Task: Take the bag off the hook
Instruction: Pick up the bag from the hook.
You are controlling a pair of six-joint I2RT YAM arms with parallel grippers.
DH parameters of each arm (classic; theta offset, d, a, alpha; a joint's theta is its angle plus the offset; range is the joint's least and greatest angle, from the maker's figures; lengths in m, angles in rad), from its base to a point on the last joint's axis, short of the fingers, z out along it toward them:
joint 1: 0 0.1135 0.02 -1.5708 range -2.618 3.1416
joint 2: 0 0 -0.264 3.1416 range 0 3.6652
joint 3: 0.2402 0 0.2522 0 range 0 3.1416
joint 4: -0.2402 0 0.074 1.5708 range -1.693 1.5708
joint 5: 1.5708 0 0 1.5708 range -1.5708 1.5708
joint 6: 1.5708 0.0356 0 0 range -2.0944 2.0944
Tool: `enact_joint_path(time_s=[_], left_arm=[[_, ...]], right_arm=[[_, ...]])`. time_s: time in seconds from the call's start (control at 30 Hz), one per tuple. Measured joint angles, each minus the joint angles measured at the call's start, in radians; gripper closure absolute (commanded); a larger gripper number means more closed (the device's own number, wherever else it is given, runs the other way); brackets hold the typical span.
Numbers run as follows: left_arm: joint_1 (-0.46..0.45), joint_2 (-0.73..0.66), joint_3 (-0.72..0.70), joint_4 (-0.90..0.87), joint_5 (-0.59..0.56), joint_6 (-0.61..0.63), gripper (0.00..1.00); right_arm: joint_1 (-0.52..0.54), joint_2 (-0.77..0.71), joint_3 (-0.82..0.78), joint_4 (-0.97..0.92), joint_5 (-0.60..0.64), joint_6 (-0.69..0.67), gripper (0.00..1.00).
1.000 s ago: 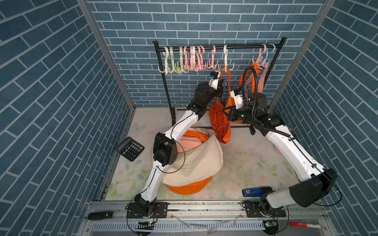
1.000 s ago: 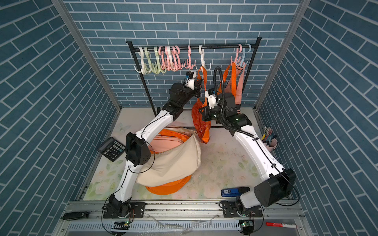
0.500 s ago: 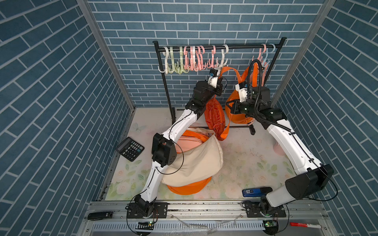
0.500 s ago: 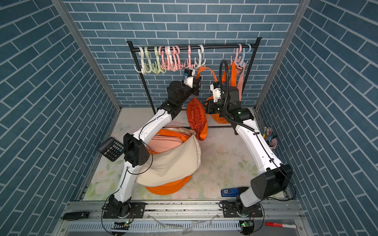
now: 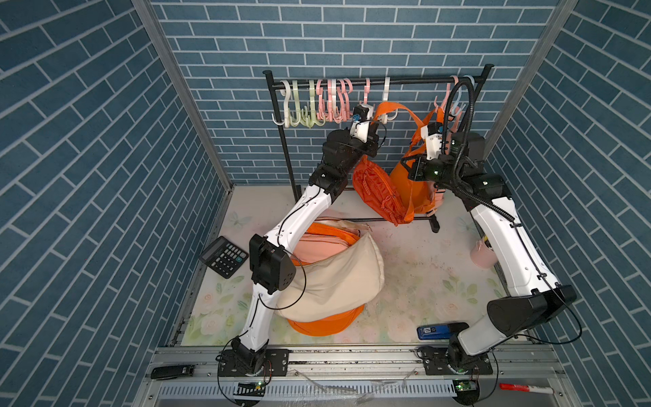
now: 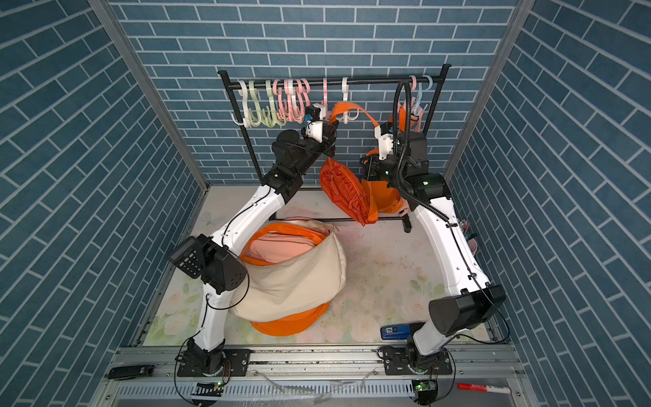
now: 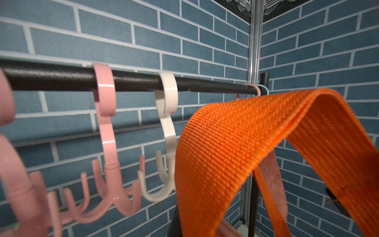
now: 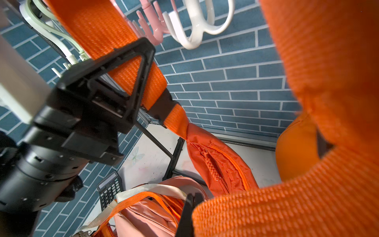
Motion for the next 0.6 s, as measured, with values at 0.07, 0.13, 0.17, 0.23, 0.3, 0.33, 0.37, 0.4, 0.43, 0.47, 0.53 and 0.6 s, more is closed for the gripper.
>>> enact_joint_path(time_s=[0.07,0.13,0.17,0.23,0.3,0.33,0.37,0.4,0.43,0.47,0.53,0.6], left_arm=[[0.0,-0.047,-0.044,0.003,0.0,0.0,1.0],[0.0,-0.102,-0.094,0.004,0.0,0.0,1.0],[0.0,-0.125,-0.117,0.005,-0.001,0.0,1.0],[0.0,-0.189,-0.175,0.005,-0.004,0.0,1.0],[0.0,-0.248,-0.23,0.003,-0.007,0.0,1.0],[0.0,-0.282,-0.259,0.002,-0.009,-0.001,1.0],[0.0,-0.311,-0.284,0.002,-0.01,-0.001,1.0],[0.0,-0.35,-0.317,-0.001,-0.011,-0.001,1.0],[0.0,-0.39,-0.352,-0.003,-0.013,-0.001,1.0],[-0.001,-0.423,-0.382,-0.005,-0.015,-0.001,1.0],[-0.003,-0.505,-0.462,-0.007,-0.022,-0.001,1.0],[-0.005,-0.578,-0.531,-0.014,-0.03,0.0,1.0]], right_arm=[[0.0,-0.005,0.018,-0.025,0.012,-0.003,1.0],[0.0,-0.015,0.038,-0.052,0.028,-0.008,1.0],[0.0,-0.021,0.047,-0.065,0.034,-0.011,1.0],[0.0,-0.04,0.064,-0.088,0.047,-0.019,1.0],[0.0,-0.066,0.078,-0.106,0.053,-0.021,1.0],[0.0,-0.082,0.082,-0.113,0.053,-0.021,1.0],[0.0,-0.095,0.086,-0.121,0.053,-0.021,1.0],[0.0,-0.111,0.089,-0.127,0.053,-0.021,1.0],[0.0,-0.129,0.09,-0.134,0.052,-0.021,1.0],[0.0,-0.142,0.09,-0.14,0.051,-0.021,1.0],[0.0,-0.169,0.09,-0.15,0.051,-0.021,1.0],[0.006,-0.188,0.09,-0.156,0.051,-0.021,1.0]])
